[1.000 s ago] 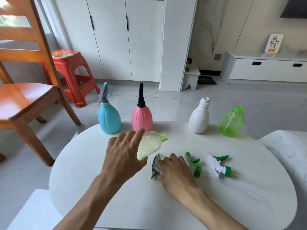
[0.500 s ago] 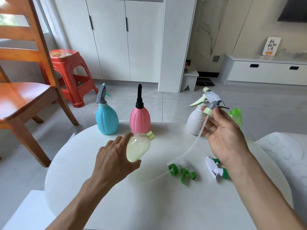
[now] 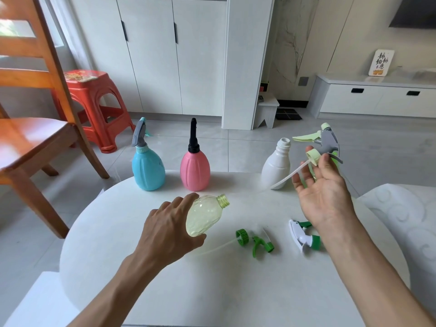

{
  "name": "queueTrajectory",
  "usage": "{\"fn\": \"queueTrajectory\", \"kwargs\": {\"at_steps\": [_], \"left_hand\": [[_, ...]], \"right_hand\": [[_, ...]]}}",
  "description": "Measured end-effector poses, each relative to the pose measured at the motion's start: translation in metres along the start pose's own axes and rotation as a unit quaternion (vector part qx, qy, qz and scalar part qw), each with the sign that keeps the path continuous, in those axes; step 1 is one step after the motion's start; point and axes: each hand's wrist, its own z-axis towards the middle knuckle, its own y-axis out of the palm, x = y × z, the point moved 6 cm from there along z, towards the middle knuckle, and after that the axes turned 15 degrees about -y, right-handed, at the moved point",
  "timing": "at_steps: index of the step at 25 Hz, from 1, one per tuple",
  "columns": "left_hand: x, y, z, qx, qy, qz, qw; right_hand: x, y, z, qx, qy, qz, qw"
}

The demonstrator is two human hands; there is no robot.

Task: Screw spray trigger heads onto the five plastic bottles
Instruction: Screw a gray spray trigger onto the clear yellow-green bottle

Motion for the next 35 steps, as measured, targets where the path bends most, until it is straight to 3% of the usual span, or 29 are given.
{"fn": "queueTrajectory", "kwargs": {"at_steps": [12,19,28,35], "left_hand": [[0.009,-0.001,-0.003,-0.007,0.019,0.001,1.000],[0.017,-0.014,-0.003,0.016,0.019,-0.032,0.999],[0.010,-0.026,-0.003,0.032,0.015,-0.036,0.999],[0.009,-0.032,-0.005,0.023,0.013,-0.073,0.997]], "right_hand": [[0.032,0.026,-0.030,-0.119,0.029,0.017,0.992],[0.069,0.039,-0.071,-0.232,0.063,-0.061,0.969],[0.064,0.045,-0.066,-0.317,0.031,-0.132,0.939],[0.060,0.046,-0.067,-0.364,0.007,-0.110,0.925]]}}
